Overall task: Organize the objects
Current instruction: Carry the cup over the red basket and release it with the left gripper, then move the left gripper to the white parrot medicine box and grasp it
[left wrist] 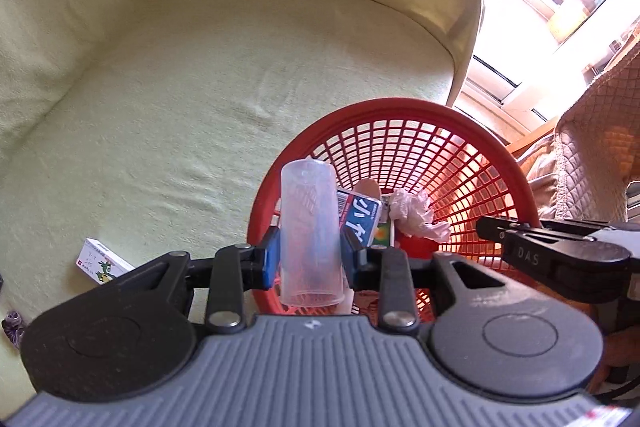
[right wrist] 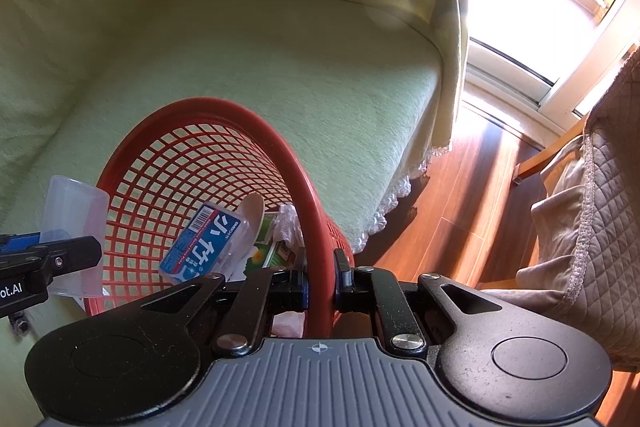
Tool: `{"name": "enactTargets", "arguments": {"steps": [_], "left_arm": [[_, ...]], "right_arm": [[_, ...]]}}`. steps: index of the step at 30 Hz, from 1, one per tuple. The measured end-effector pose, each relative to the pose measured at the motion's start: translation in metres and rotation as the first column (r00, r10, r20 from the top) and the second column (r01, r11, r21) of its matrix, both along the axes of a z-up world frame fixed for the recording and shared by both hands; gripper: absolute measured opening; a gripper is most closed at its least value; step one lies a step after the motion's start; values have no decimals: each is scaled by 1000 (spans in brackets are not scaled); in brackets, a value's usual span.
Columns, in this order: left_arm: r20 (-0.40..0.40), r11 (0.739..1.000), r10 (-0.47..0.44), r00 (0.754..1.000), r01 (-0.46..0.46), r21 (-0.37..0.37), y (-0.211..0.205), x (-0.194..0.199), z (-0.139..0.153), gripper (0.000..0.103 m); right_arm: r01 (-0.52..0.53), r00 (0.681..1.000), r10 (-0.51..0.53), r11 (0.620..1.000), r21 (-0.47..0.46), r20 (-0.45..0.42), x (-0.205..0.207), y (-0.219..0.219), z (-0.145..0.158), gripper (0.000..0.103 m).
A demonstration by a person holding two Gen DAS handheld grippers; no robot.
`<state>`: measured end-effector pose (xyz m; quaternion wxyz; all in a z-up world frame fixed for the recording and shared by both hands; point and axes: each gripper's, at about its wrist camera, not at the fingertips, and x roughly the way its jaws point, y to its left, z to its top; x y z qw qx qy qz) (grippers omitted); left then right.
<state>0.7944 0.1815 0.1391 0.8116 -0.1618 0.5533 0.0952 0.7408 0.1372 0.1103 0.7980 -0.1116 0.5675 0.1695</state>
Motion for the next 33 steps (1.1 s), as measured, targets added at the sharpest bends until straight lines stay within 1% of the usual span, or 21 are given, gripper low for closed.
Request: {"name": "enactTargets", "arguments": {"steps": [5, 7, 10, 16, 22, 24, 26, 28, 31, 33], "left_arm": [[8, 999, -27, 1000, 27, -38, -13, 11, -1, 27], [7, 999, -35, 999, 35, -32, -19, 14, -1, 36], [5, 999, -38, 999, 38, -24, -22, 14, -1, 41], [-11, 1000, -12, 1000, 12, -23, -13, 7, -4, 42], [-12, 1000, 26, 1000, -27, -10, 2, -7, 0, 42], [-10, 999, 46, 999, -45, 2, 8, -14, 3, 42], [-1, 998, 53, 999, -53, 34, 14, -21, 8, 44], [4, 996, 71, 997, -71, 47, 24, -31, 11, 49], [-5, 991, 108, 994, -107, 75, 40, -47, 10, 49], [-25, 985, 144, 989, -141, 97, 54, -59, 5, 51]], "right_arm": [[2, 1000, -2, 1000, 4, -3, 0, 0, 0, 8], [2, 1000, -2, 1000, 6, -6, 0, 0, 0, 8], [5, 1000, -5, 1000, 9, -7, 0, 0, 0, 8], [10, 1000, -10, 1000, 12, -7, 1, -1, 1, 8], [12, 1000, -12, 1000, 11, -8, 2, -3, 1, 8], [13, 1000, -13, 1000, 11, -8, 3, -3, 1, 8], [13, 1000, -13, 1000, 11, -8, 3, -3, 2, 8], [11, 1000, -11, 1000, 10, -6, 3, -3, 2, 8], [14, 1000, -14, 1000, 11, -6, 4, -4, 2, 8], [22, 1000, -22, 1000, 13, -7, 4, -5, 2, 8]]}}
